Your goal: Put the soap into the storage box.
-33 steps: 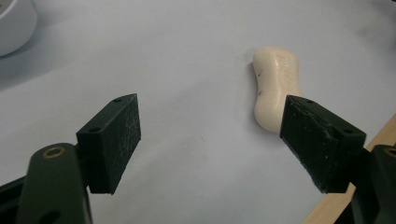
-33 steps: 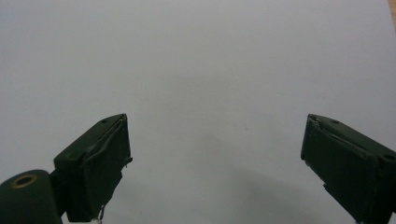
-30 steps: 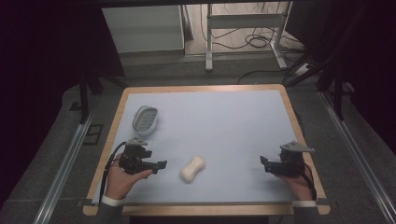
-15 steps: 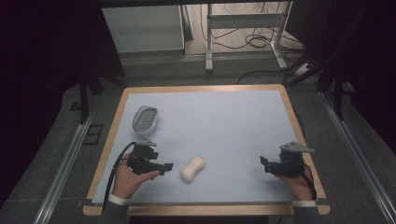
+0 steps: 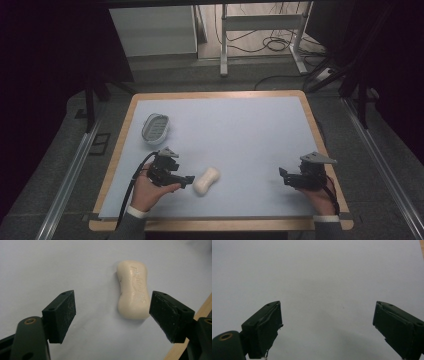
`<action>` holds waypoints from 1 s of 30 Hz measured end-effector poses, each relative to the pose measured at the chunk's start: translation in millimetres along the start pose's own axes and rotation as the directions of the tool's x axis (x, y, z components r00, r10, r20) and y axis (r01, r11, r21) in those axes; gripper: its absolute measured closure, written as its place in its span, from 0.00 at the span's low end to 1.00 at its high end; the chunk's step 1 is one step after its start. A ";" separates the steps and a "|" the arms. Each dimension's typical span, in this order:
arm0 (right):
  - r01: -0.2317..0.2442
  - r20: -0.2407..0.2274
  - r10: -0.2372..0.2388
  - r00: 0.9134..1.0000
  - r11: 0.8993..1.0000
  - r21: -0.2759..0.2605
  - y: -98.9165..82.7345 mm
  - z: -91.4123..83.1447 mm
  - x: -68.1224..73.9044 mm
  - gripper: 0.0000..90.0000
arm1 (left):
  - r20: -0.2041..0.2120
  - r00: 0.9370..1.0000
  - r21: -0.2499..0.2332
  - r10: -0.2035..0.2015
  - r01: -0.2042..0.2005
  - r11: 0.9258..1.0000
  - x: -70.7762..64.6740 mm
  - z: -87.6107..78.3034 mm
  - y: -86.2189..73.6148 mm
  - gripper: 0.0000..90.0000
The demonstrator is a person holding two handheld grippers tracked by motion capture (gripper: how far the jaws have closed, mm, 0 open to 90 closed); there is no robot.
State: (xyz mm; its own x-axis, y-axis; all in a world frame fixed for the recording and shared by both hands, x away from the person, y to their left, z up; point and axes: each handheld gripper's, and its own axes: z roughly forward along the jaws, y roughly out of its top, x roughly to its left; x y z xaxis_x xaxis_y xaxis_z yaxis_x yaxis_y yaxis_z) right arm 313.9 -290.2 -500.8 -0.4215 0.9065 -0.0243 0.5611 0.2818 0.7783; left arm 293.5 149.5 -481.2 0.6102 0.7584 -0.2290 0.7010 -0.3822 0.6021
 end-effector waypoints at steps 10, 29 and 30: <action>0.000 0.011 0.000 1.000 1.000 0.007 -1.3 -0.4 -0.4 0.09 | 0.009 1.000 0.018 0.013 -0.013 1.000 -10.9 17.4 11.2 0.26; -0.013 0.028 0.013 1.000 1.000 0.018 -3.2 1.0 -3.3 0.09 | 0.011 0.999 0.122 0.042 -0.043 0.992 -27.2 53.0 27.0 0.28; -0.013 0.028 0.013 1.000 1.000 0.018 -3.2 1.0 -3.3 0.09 | 0.006 0.999 0.132 0.047 -0.047 0.990 -27.8 55.8 28.0 0.28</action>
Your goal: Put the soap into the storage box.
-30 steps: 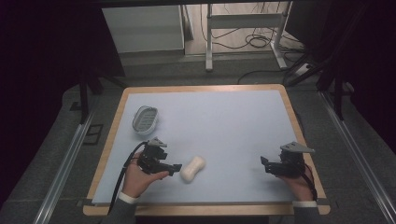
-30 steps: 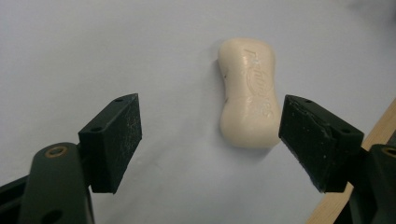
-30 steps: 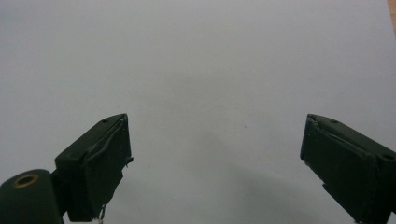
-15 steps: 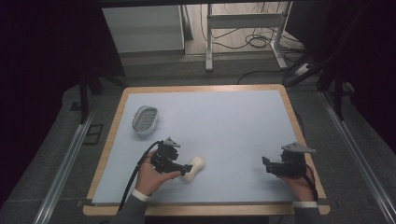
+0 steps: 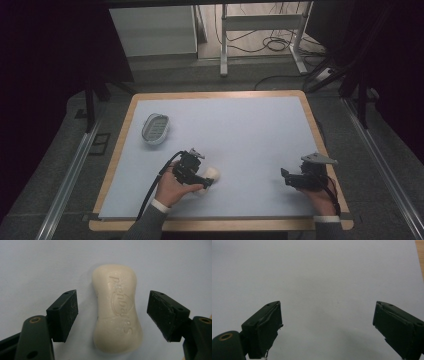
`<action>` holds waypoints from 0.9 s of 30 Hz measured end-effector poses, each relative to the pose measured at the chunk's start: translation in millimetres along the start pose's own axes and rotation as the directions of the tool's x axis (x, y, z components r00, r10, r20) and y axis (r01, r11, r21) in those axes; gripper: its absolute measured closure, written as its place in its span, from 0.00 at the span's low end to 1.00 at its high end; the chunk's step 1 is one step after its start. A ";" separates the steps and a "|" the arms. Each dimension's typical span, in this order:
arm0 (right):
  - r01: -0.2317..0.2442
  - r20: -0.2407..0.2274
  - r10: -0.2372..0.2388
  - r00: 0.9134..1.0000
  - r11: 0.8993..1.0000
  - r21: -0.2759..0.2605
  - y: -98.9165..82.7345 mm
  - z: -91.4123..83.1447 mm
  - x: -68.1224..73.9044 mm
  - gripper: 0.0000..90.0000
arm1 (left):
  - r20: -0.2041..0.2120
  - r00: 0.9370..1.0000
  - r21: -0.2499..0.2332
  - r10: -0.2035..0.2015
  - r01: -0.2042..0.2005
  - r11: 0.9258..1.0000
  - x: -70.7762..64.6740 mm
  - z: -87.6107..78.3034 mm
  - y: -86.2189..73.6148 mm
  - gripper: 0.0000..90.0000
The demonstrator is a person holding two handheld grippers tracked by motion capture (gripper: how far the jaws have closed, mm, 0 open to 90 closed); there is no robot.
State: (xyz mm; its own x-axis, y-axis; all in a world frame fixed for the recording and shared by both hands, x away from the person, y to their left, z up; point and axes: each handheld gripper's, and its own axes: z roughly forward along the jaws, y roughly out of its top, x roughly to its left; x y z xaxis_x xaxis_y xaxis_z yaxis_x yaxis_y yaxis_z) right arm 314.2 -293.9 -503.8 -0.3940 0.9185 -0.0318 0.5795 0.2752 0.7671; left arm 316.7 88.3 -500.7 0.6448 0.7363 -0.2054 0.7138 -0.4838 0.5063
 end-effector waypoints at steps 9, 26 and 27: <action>0.002 0.007 -0.002 1.000 1.000 -0.005 0.1 -0.4 0.2 0.09 | -0.040 0.999 0.086 0.027 -0.024 0.996 -9.0 13.9 8.2 0.32; 0.006 0.015 -0.006 1.000 1.000 -0.004 -0.1 0.3 0.4 0.09 | -0.060 0.997 0.115 0.050 -0.043 0.992 -10.5 15.8 6.1 0.55; 0.005 0.017 -0.005 1.000 1.000 -0.005 -0.2 0.2 0.0 0.09 | -0.059 0.997 0.107 0.050 -0.043 0.993 -9.3 14.8 5.7 0.55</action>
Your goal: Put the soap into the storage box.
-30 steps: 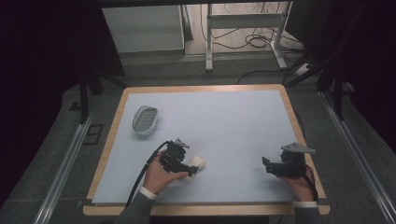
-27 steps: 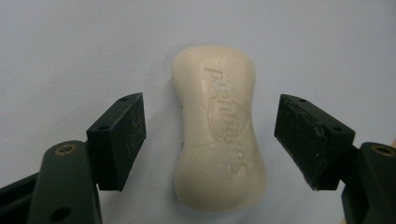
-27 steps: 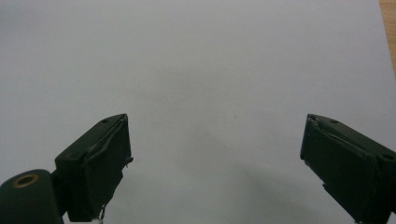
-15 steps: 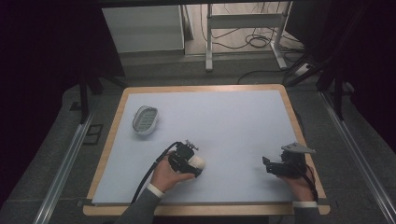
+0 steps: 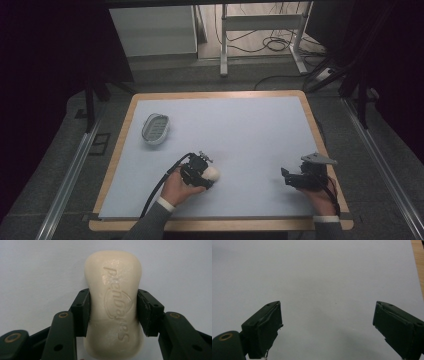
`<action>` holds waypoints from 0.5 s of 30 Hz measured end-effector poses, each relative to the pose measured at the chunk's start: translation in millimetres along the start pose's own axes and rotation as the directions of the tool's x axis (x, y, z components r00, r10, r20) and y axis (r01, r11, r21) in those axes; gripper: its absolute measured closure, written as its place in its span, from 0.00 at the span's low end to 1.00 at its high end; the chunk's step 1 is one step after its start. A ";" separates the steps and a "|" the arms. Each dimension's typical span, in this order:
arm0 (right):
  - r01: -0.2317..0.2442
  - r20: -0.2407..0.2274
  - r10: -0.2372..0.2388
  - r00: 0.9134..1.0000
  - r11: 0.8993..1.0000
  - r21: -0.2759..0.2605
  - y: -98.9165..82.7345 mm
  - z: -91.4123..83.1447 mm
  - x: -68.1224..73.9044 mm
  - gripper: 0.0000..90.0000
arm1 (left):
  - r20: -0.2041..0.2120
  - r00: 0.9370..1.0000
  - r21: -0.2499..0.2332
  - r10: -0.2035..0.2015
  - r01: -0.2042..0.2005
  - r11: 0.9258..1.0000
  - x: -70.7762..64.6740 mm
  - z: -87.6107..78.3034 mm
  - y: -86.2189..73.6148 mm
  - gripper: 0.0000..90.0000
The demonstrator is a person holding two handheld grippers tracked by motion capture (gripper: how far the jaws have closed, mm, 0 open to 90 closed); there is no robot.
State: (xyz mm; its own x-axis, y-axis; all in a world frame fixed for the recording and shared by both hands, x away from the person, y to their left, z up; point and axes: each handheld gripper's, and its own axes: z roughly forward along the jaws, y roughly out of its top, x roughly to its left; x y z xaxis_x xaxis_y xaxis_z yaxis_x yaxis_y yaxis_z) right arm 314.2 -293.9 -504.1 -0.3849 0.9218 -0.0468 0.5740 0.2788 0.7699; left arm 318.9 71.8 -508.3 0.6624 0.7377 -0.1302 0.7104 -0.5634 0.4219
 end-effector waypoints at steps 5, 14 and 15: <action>-0.002 0.003 0.002 1.000 1.000 0.000 -0.1 0.4 -0.9 0.09 | 0.034 0.999 -0.032 -0.006 0.007 0.999 5.1 -5.8 -0.6 0.55; -0.006 0.005 0.006 1.000 1.000 -0.001 -0.2 -0.2 -1.2 0.09 | 0.057 0.998 -0.073 -0.019 0.023 0.997 19.4 -23.6 -0.7 0.55; -0.006 0.008 0.006 1.000 1.000 0.001 -0.5 0.7 -1.0 0.09 | 0.049 0.999 -0.078 -0.022 0.026 0.997 21.4 -24.9 -0.5 0.55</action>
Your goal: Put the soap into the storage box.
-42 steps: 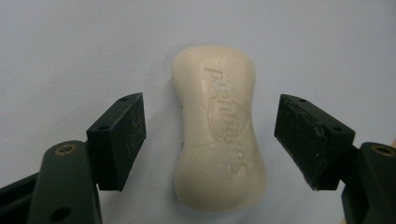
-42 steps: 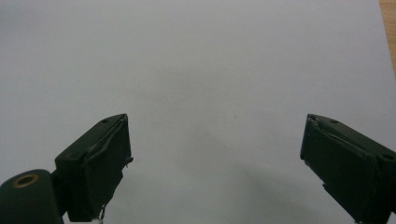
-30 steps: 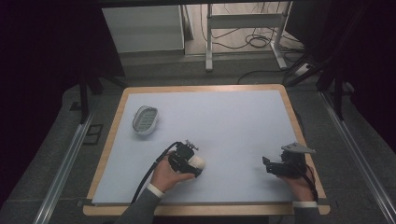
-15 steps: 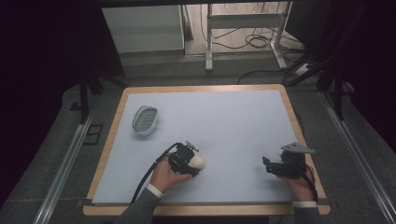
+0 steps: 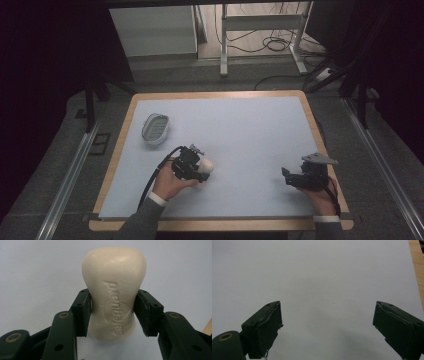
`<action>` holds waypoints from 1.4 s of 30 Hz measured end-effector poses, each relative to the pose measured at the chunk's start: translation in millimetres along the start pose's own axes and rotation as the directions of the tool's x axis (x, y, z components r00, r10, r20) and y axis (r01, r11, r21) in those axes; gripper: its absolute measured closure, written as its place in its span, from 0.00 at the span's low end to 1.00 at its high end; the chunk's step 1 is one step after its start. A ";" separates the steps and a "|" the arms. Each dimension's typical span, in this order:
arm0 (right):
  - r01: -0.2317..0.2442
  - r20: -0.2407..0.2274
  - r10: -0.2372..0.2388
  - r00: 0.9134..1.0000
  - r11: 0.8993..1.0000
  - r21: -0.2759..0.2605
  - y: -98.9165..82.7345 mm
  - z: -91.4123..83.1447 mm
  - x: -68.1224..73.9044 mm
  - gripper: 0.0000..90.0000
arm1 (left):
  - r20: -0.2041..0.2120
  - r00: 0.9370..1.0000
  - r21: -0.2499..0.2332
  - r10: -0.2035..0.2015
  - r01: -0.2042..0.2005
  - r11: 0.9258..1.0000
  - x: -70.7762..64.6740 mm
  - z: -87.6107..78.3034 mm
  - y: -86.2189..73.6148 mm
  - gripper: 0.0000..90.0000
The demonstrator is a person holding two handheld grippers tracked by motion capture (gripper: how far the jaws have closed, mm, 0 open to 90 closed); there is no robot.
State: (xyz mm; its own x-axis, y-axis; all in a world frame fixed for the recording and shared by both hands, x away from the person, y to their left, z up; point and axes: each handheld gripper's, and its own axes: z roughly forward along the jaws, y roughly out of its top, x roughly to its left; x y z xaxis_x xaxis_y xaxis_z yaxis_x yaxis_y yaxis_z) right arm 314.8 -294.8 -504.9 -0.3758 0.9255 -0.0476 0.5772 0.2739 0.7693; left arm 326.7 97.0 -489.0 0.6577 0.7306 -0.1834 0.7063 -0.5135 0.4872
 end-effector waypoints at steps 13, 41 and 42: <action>-0.005 0.003 0.005 1.000 1.000 0.006 -1.1 1.3 -1.7 0.09 | 0.000 1.000 -0.020 -0.015 0.015 1.000 14.1 -11.2 2.8 0.55; -0.012 0.011 0.012 1.000 1.000 0.016 -2.7 3.1 -3.4 0.09 | -0.037 0.998 -0.108 -0.059 0.055 0.993 44.6 -49.0 4.3 0.55; -0.011 0.011 0.010 1.000 1.000 0.017 -2.7 3.2 -3.4 0.09 | -0.038 0.997 -0.112 -0.062 0.057 0.992 46.3 -50.0 4.2 0.55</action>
State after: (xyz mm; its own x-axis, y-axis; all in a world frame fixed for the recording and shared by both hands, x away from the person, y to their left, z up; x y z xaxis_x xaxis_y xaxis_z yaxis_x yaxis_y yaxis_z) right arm 316.9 -297.8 -508.9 -0.3620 0.9310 -0.0463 0.5936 0.2686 0.7586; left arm 347.1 151.2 -452.7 0.6024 0.7776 -0.1803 0.7088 -0.4172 0.5688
